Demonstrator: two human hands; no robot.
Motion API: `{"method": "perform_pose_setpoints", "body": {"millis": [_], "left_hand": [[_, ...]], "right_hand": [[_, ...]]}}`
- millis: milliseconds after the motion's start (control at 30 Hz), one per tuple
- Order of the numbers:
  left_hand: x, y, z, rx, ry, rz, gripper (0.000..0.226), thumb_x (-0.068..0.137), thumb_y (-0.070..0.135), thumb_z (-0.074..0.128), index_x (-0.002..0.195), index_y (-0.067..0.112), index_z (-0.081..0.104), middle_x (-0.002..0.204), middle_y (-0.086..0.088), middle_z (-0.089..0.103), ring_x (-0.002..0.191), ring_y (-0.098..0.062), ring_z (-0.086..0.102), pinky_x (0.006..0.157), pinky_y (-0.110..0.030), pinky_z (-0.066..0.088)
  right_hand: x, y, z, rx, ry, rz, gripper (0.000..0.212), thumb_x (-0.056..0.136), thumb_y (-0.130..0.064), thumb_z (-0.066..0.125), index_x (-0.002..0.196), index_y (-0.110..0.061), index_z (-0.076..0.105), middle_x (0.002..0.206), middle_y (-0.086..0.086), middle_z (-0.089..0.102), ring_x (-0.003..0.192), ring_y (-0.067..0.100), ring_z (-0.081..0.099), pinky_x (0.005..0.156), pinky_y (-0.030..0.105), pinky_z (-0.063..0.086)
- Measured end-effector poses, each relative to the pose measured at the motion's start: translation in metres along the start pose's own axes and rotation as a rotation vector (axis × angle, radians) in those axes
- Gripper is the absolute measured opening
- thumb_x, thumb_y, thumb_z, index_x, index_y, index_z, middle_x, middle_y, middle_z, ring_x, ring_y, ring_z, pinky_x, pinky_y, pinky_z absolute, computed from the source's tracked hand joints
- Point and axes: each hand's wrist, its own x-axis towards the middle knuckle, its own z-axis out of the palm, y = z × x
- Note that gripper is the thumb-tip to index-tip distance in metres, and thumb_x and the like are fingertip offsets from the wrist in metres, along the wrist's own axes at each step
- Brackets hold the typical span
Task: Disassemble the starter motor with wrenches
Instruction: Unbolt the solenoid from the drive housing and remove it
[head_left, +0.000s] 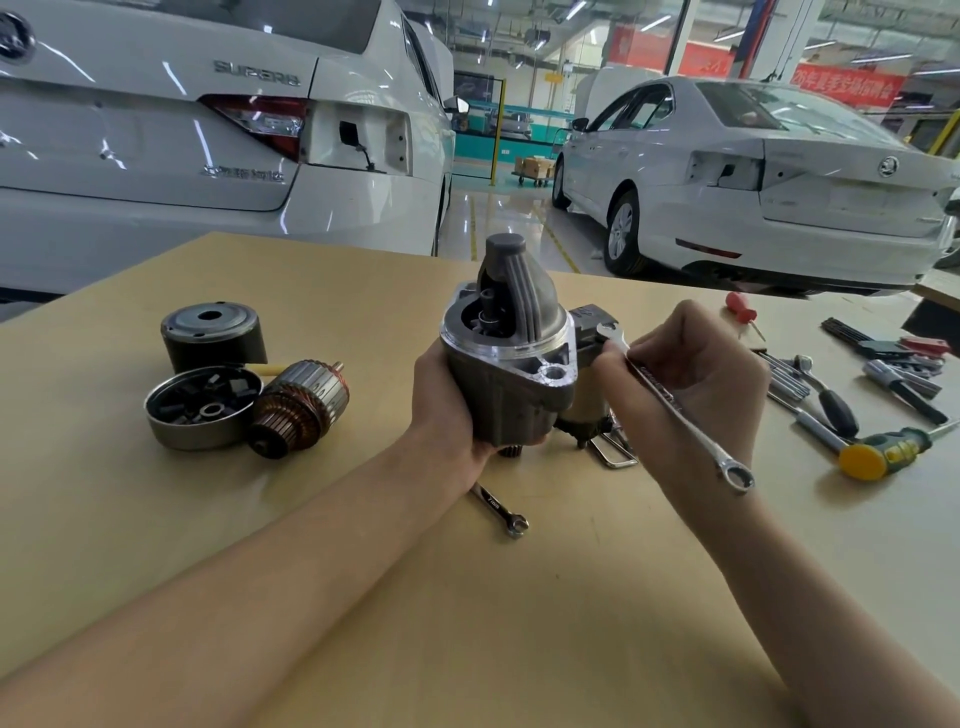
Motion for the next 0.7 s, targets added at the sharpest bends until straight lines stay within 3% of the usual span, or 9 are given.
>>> {"method": "perform_pose_setpoints", "body": {"millis": [133, 233, 333, 433, 567, 700], "left_hand": [[0.0, 0.0, 0.0, 0.012, -0.001, -0.014, 0.046, 0.096, 0.041, 0.033, 0.109, 0.017, 0.07, 0.09, -0.005, 0.075, 0.069, -0.019, 0.071, 0.058, -0.029, 0.055], [0.001, 0.0, 0.0, 0.011, 0.006, -0.006, 0.044, 0.096, 0.04, 0.034, 0.105, 0.018, 0.071, 0.089, -0.004, 0.076, 0.07, -0.018, 0.073, 0.059, -0.03, 0.056], [0.001, -0.001, 0.0, 0.001, 0.01, -0.011, 0.042, 0.095, 0.038, 0.035, 0.098, 0.018, 0.072, 0.083, -0.003, 0.076, 0.066, -0.018, 0.072, 0.055, -0.03, 0.057], [0.002, 0.0, 0.0, 0.012, 0.008, -0.009, 0.043, 0.096, 0.038, 0.033, 0.096, 0.017, 0.071, 0.078, -0.003, 0.075, 0.06, -0.019, 0.071, 0.049, -0.029, 0.054], [0.002, 0.001, -0.001, -0.005, 0.016, -0.018, 0.043, 0.096, 0.037, 0.033, 0.098, 0.017, 0.071, 0.08, -0.003, 0.075, 0.063, -0.019, 0.072, 0.053, -0.03, 0.057], [0.002, 0.001, 0.001, 0.004, 0.018, -0.016, 0.042, 0.096, 0.038, 0.036, 0.108, 0.015, 0.07, 0.079, -0.003, 0.074, 0.06, -0.018, 0.07, 0.049, -0.029, 0.054]], "right_hand": [[-0.001, 0.002, 0.001, -0.034, -0.023, -0.028, 0.028, 0.072, -0.001, 0.069, 0.059, -0.002, 0.044, 0.049, 0.006, 0.045, 0.044, 0.026, 0.044, 0.044, 0.035, 0.035], [0.002, 0.0, -0.001, 0.076, -0.047, 0.063, 0.026, 0.07, -0.002, 0.066, 0.058, -0.008, 0.044, 0.051, 0.003, 0.046, 0.045, 0.008, 0.043, 0.044, 0.022, 0.036], [0.013, 0.002, -0.006, 0.401, -0.119, 0.398, 0.025, 0.076, 0.004, 0.065, 0.063, -0.012, 0.05, 0.051, -0.001, 0.053, 0.045, 0.009, 0.048, 0.045, 0.019, 0.041], [0.021, 0.008, -0.009, 0.778, -0.169, 0.702, 0.02, 0.083, 0.01, 0.057, 0.085, -0.01, 0.055, 0.057, 0.002, 0.059, 0.046, 0.01, 0.052, 0.051, 0.019, 0.048], [0.024, 0.011, -0.008, 0.806, -0.203, 0.735, 0.017, 0.088, 0.005, 0.057, 0.102, -0.006, 0.057, 0.064, 0.003, 0.063, 0.051, 0.01, 0.054, 0.056, 0.022, 0.051], [0.027, 0.017, -0.009, 0.776, -0.262, 0.804, 0.021, 0.091, -0.005, 0.054, 0.11, -0.007, 0.061, 0.064, -0.001, 0.062, 0.048, 0.007, 0.047, 0.047, 0.02, 0.043]]}}
